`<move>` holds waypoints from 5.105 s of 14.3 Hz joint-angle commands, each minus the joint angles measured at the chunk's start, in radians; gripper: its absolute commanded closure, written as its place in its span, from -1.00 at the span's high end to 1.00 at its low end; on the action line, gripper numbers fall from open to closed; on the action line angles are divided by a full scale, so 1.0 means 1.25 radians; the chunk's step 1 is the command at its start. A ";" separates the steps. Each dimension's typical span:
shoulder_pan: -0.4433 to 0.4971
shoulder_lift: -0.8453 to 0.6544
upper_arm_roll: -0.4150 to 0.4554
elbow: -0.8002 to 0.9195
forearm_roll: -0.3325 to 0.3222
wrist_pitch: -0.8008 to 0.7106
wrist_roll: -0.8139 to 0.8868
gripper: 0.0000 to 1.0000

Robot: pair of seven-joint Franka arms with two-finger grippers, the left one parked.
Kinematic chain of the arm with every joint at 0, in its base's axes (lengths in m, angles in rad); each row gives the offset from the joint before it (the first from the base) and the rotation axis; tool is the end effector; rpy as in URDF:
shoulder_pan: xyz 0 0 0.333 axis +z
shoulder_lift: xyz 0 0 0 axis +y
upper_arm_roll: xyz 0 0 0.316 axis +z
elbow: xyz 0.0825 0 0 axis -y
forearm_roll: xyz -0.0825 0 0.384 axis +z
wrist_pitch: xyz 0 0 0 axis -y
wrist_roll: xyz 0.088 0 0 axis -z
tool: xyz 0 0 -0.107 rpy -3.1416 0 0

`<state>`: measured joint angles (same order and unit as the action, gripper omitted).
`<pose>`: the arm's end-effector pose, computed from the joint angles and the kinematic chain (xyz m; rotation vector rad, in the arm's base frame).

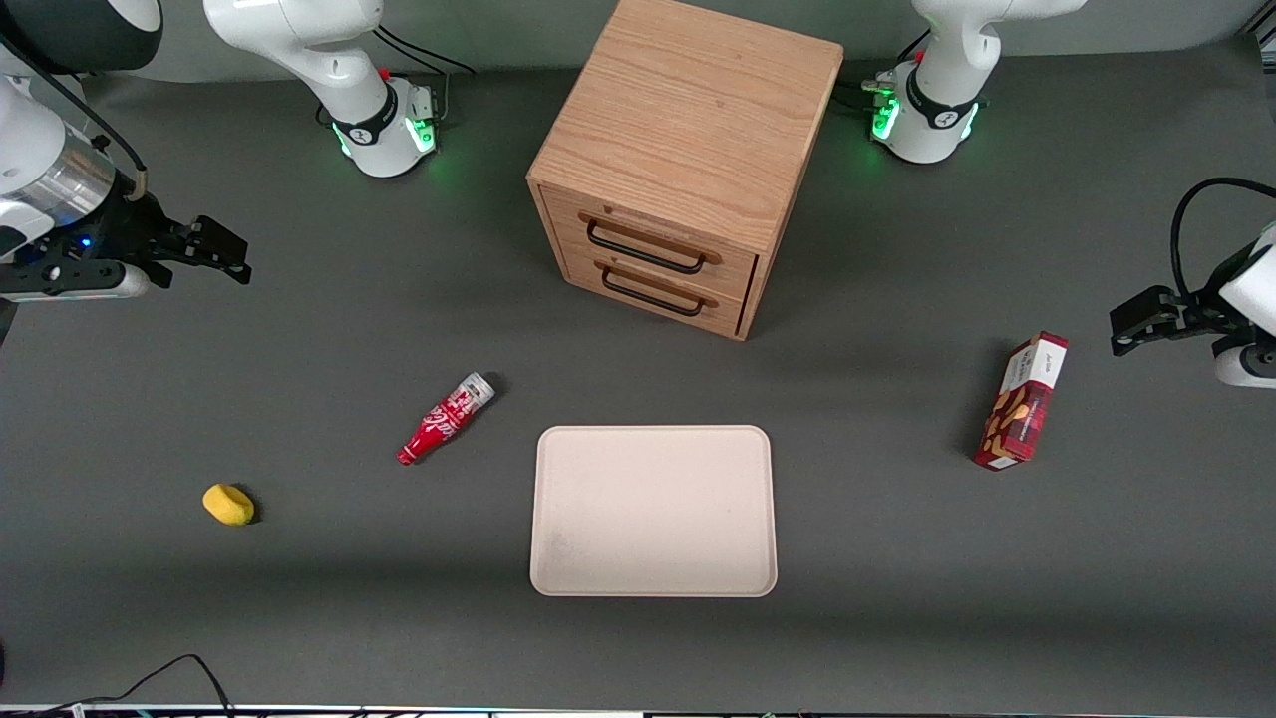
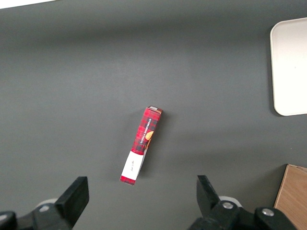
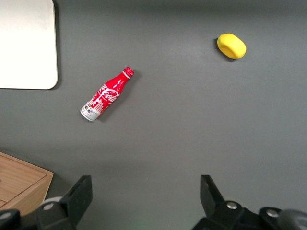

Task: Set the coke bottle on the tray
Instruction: 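Move the right gripper down over the red Coca-Cola bottle, then close the right gripper around the bottle's body, then lift the bottle upright and carry it toward the cream tray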

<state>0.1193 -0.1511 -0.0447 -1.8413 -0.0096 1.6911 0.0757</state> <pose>0.5120 0.0359 0.5870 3.1388 0.0009 0.0015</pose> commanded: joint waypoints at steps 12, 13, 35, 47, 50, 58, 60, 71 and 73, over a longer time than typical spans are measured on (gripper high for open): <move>0.038 0.202 0.076 0.067 0.022 0.089 0.332 1.00; 0.040 0.230 0.094 0.067 0.022 0.111 0.401 1.00; 0.037 0.586 0.135 -0.046 0.010 0.537 0.784 1.00; 0.041 0.599 0.135 -0.040 0.009 0.547 0.783 -1.00; 0.037 0.585 0.135 -0.025 0.000 0.536 0.761 -1.00; 0.039 0.586 0.141 0.313 -0.044 0.183 0.585 -1.00; 0.043 0.598 0.146 0.406 -0.043 0.138 0.530 -1.00; 0.117 0.906 0.254 0.732 -0.040 0.280 0.286 -1.00; 0.124 0.931 0.255 0.728 -0.041 0.276 0.272 -1.00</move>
<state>0.2661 0.9587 0.2609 -1.0032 -0.0552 2.0508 0.4498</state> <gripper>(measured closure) 0.449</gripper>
